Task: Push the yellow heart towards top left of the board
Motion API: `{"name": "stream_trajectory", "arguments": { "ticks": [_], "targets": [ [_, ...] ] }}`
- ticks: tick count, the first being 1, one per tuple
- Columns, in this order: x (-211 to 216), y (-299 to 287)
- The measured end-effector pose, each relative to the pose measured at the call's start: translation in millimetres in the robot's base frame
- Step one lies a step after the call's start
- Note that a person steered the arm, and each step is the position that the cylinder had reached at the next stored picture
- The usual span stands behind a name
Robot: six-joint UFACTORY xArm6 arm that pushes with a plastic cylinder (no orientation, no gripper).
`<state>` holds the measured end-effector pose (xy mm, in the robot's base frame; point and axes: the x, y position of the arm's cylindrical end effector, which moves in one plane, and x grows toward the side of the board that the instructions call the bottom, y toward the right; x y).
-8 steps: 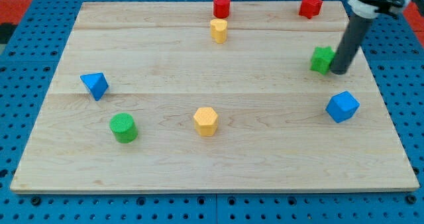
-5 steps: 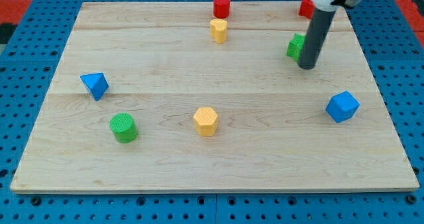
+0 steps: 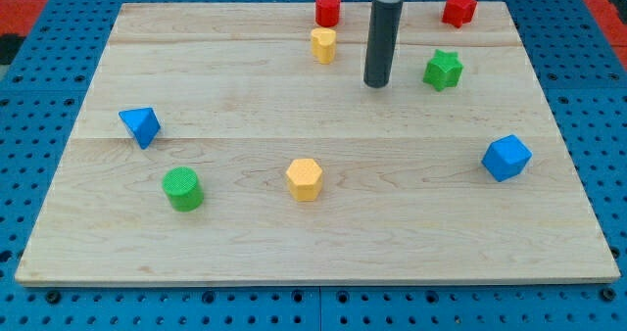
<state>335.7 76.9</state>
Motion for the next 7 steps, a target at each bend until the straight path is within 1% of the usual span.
{"name": "stream_trajectory", "arguments": {
  "ticks": [2,4,7],
  "targets": [
    [-38,-5],
    [-44,-78],
    [-81,-84]
  ]
}}
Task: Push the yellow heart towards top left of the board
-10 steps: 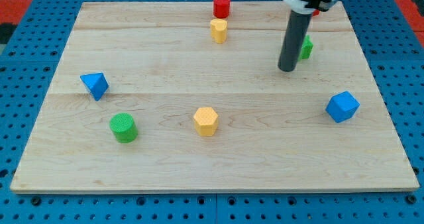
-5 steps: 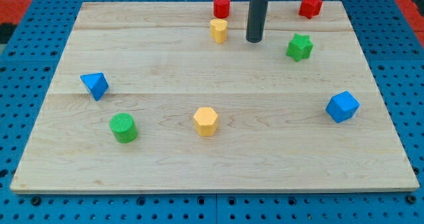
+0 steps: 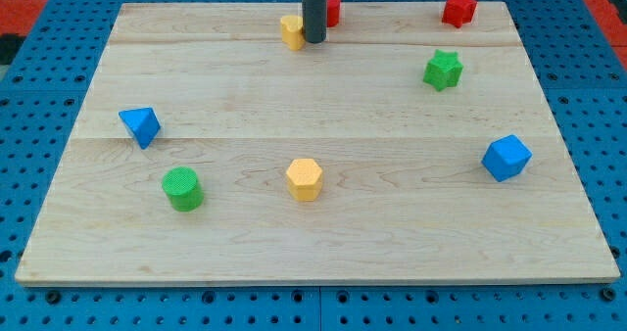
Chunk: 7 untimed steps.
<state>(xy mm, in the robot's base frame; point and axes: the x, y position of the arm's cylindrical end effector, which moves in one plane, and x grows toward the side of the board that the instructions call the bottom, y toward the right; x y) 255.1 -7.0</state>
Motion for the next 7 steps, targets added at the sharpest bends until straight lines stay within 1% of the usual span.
{"name": "stream_trajectory", "arguments": {
  "ticks": [2,3,4,5,6,7],
  "targets": [
    [-47,-36],
    [-37,-70],
    [-12,-38],
    [4,14],
    [19,-23],
    [2,-86]
  ]
}}
